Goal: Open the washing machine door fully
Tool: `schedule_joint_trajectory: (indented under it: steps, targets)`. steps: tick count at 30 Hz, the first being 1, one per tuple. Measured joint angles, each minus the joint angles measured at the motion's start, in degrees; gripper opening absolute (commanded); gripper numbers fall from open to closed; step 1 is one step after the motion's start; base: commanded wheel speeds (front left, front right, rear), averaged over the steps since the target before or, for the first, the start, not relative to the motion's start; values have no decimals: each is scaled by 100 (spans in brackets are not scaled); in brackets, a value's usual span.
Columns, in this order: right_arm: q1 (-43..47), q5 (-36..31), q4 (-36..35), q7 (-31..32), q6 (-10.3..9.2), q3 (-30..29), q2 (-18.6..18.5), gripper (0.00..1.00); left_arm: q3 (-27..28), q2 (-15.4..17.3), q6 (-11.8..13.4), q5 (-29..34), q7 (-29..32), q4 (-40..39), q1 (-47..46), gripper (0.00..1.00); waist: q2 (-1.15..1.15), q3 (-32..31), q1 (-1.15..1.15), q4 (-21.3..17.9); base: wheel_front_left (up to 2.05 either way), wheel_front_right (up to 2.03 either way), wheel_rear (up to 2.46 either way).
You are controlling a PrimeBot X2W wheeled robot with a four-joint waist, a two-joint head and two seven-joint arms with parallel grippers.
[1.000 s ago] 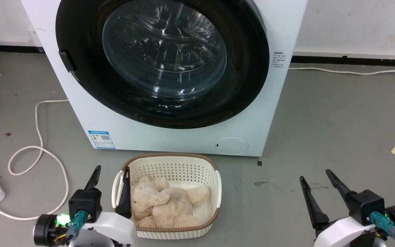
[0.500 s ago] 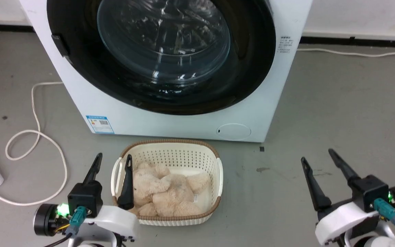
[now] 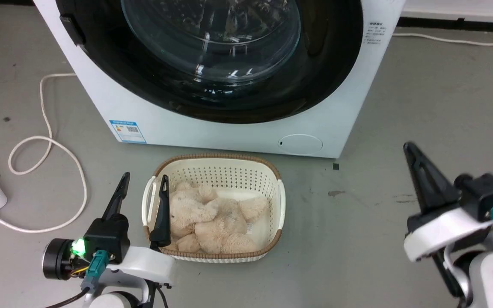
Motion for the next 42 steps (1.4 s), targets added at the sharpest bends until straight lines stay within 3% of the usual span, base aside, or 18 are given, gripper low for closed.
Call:
schedule_joint_trajectory:
  steps: [14,18,35,42]
  targets:
    - [-1334,1056,379,571,0,-449,45,0,-120,1,32,0,-165,-156,-162,100,0,391,0,131,0,0,0]
    - [-1866,1689,758,873,-2,-840,277,0,-161,1,33,0,-218,-191,-235,100,0,532,0,173,0,0,0]
    - [-3919,2793,2139,1900,-4,-1588,286,0,-365,7,103,-15,-403,-379,-481,100,0,1141,0,429,0,0,0]
    - [-4726,3293,2897,2603,-4,-1949,307,0,-434,15,145,-15,-502,-431,-531,100,0,1362,0,532,0,0,0]
